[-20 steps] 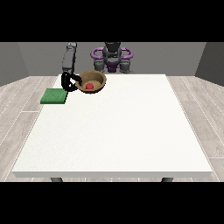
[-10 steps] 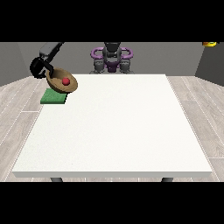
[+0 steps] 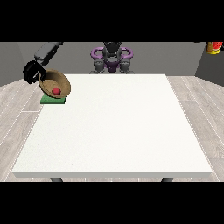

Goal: Pick the cup and pour the ball into the bowl, then pick the bowl and place it on the pad

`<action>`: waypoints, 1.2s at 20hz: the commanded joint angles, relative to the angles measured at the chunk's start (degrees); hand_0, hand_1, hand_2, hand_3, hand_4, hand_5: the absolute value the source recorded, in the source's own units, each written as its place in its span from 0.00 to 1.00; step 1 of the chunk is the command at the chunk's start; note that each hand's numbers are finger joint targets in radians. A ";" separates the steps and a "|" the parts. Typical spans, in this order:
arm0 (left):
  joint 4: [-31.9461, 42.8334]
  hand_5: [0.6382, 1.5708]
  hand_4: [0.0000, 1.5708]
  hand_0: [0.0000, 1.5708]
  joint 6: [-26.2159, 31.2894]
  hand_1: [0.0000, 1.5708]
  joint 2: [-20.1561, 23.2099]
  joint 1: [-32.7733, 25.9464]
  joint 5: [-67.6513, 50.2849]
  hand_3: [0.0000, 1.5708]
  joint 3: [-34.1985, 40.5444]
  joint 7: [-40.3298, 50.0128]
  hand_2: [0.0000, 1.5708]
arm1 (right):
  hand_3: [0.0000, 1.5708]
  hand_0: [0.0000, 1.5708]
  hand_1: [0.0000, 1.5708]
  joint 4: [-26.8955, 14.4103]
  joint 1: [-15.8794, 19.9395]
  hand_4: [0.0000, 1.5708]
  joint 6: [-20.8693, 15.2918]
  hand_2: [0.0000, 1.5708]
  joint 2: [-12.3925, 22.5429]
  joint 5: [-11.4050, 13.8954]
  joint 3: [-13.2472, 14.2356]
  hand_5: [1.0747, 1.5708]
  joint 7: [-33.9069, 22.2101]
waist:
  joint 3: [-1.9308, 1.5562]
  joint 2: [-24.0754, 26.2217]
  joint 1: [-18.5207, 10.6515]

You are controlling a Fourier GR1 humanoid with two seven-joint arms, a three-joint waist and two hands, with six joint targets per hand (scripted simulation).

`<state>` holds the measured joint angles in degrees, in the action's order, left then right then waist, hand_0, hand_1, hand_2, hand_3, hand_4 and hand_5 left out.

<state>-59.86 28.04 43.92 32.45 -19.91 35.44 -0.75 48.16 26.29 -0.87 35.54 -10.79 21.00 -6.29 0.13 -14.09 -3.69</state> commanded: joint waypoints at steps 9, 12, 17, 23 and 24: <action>-2.60 0.99 0.76 0.00 -1.50 0.00 1.35 0.33 -2.19 0.00 -0.44 0.87 0.00 | 0.64 1.00 1.00 -12.00 4.38 0.34 -0.42 1.00 1.16 -2.46 4.63 0.99 2.33 | -0.18 -1.36 -1.58; 0.79 0.99 0.76 0.00 0.63 0.00 2.37 -0.89 -2.77 0.00 -0.36 1.02 0.00 | 0.69 1.00 1.00 -10.45 3.85 0.00 -4.32 1.00 1.62 -0.09 3.17 0.96 1.70 | -0.12 1.25 -0.65; 2.20 0.99 0.76 0.00 1.37 0.00 1.49 -4.13 -1.33 0.00 -0.27 -4.68 0.00 | 0.51 0.95 0.95 -11.69 4.30 0.00 -6.22 0.89 0.85 -0.87 4.62 0.95 5.04 | -0.13 -0.06 -0.72; 5.45 0.99 0.76 0.00 1.84 0.00 5.21 -1.58 -1.97 0.00 0.22 -4.50 0.00 | 0.43 0.92 0.92 -11.88 6.95 0.00 -8.95 0.88 -5.91 -1.67 3.75 0.93 8.44 | -0.14 -1.88 -0.36; 3.85 0.99 0.76 0.00 1.29 0.00 2.97 -1.99 -1.31 0.00 -0.73 -6.89 0.00 | 0.43 0.91 0.91 -12.30 9.86 0.00 -9.69 0.88 -3.46 -1.99 4.63 0.93 6.98 | -0.14 -3.08 -1.49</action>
<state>-56.43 29.01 47.72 30.80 -21.65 35.47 -5.27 36.06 33.47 -8.13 33.20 -12.56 25.48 0.25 -0.01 -16.37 -4.45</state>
